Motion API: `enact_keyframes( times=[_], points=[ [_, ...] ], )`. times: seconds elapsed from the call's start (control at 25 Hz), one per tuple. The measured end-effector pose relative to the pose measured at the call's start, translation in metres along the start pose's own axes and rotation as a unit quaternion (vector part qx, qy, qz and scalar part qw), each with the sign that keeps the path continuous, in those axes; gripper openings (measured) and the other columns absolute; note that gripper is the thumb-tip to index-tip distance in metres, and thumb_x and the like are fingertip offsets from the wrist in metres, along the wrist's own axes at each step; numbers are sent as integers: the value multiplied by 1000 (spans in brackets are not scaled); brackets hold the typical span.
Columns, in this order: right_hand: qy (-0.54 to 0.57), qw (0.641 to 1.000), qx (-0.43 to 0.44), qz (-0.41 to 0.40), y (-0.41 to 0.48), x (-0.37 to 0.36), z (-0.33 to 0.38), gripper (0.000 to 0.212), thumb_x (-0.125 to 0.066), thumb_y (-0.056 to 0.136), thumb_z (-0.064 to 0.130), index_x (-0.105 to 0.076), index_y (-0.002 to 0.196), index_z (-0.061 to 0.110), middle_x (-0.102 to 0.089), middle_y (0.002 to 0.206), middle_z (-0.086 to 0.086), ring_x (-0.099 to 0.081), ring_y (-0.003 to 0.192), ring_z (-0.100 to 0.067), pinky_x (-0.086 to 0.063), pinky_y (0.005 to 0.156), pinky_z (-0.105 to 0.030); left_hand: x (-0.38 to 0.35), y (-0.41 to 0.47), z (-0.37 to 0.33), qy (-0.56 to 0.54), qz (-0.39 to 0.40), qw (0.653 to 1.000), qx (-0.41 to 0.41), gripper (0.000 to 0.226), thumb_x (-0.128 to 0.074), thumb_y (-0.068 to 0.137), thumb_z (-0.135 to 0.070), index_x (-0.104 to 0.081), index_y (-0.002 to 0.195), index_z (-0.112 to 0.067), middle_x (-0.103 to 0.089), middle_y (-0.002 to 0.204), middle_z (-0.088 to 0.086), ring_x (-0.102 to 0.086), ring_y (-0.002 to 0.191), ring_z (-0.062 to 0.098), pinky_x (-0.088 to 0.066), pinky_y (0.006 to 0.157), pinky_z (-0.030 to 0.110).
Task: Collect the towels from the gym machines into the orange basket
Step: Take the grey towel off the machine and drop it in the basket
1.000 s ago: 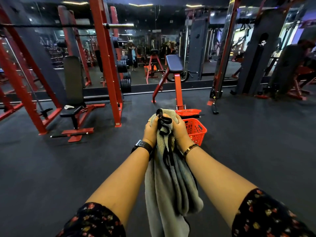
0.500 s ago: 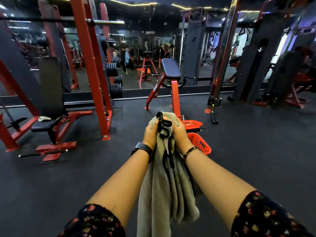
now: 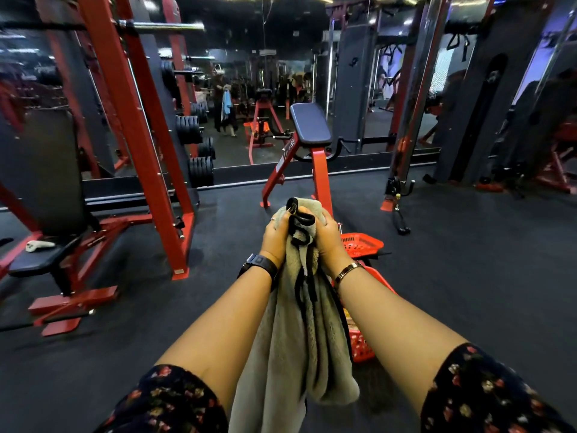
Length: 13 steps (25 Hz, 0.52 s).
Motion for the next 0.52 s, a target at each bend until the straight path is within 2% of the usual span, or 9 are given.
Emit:
enact_keyframes(
  times=[0.08,0.2,0.36,0.44,0.52],
  points=[
    [-11,1000,6,7,55,5,-8,48,-71,78,32,-63,116,4,-69,109,-14,-67,95,-17,-53,79,-26,-9,49,4,7,-2,1000,0,37,-49,97,-18,-54,127,4,-59,120,18,-53,111,24,-36,112,49],
    [-32,999,14,-4,139,16,-12,55,-72,72,40,-65,114,5,-71,108,-13,-68,96,-16,-54,79,-24,-27,126,9,20,3,1000,-5,48,-52,90,-31,-55,127,-1,-56,131,23,-54,118,27,-36,112,49],
    [-32,999,11,-31,221,30,-18,40,-73,79,32,-67,111,8,-72,103,-8,-68,95,-17,-55,85,-28,-52,213,18,19,20,1000,-11,45,-50,94,-26,-52,130,2,-54,133,26,-52,123,32,-34,114,50],
    [-41,998,9,-46,258,40,-24,49,-75,69,42,-68,108,13,-72,104,-7,-68,99,-20,-55,90,-35,-63,253,26,2,27,1000,-10,59,-54,82,-36,-54,129,-1,-55,133,23,-52,124,31,-36,113,47],
    [-53,996,7,-69,294,51,-29,55,-75,58,51,-69,103,20,-72,104,-7,-67,102,-22,-54,93,-39,-73,291,36,3,46,999,1,59,-53,79,-38,-56,125,-2,-59,127,21,-55,117,27,-39,111,43]
  ],
)
Point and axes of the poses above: each hand's wrist, its own y-axis towards the middle knuckle, its own x-axis out of the back of the hand, z = x × y, the point moved 1 cm from there along y, towards the middle knuckle
